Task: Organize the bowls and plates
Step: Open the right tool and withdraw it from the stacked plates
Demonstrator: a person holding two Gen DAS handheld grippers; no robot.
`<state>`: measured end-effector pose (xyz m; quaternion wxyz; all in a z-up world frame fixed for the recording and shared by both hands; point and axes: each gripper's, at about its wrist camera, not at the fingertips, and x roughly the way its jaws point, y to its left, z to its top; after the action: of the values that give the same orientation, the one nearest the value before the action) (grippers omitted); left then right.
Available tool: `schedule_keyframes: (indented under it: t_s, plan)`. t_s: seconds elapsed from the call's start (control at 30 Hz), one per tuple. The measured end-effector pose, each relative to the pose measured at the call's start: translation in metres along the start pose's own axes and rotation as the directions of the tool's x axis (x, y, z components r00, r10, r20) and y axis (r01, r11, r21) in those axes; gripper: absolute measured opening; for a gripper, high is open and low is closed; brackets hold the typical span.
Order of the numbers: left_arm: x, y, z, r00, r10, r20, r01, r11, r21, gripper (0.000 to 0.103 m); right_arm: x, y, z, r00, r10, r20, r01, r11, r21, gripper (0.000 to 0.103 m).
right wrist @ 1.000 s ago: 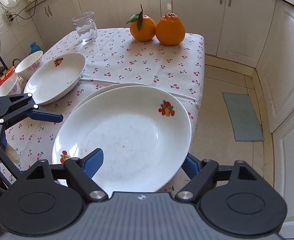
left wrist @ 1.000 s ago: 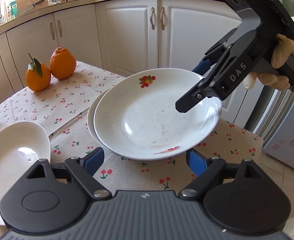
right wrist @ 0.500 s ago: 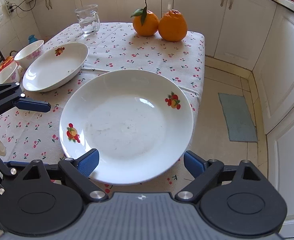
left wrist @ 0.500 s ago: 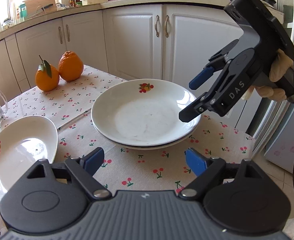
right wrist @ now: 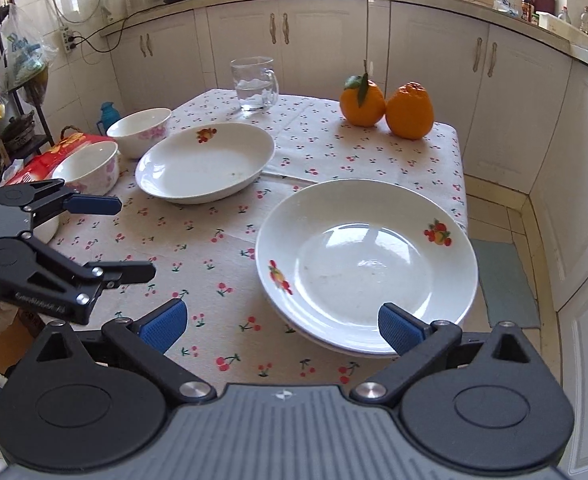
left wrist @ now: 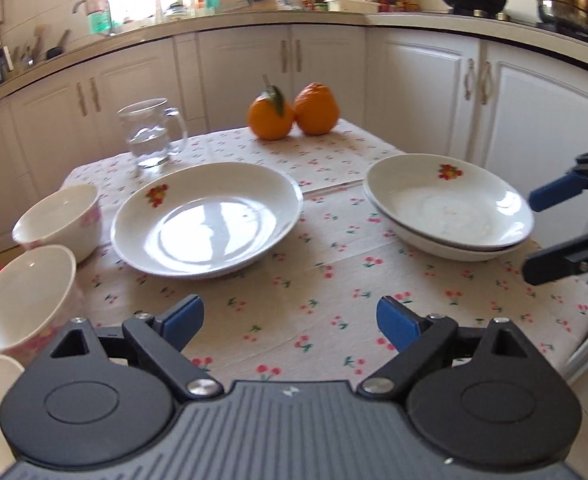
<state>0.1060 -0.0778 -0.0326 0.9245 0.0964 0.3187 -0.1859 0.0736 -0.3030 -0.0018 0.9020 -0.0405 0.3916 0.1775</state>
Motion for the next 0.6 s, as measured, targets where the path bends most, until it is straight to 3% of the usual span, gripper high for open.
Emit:
schedule_keyframes:
  t_s: [0.2,0.43,0.6]
  plan:
    - [0.02,0.017,-0.007,0.996,0.07,-0.055,-0.073,0.996,-0.058,0.093,-0.002,0.017,0.003,1.0,0.014,0.016,-0.014,0.999,-0.05,0.103]
    - [0.044,0.025,-0.003,0.994,0.071,-0.078,-0.08,0.99,-0.117,0.094,-0.001,0.016,0.006,0.999,0.029,0.022,-0.027,0.999,-0.047,0.103]
    - [0.057,0.026,0.002,0.992,0.095,-0.081,-0.105,0.985,-0.139,0.103,0.004,0.013,0.011,0.999,0.032,0.015,-0.031,0.998,-0.056,0.103]
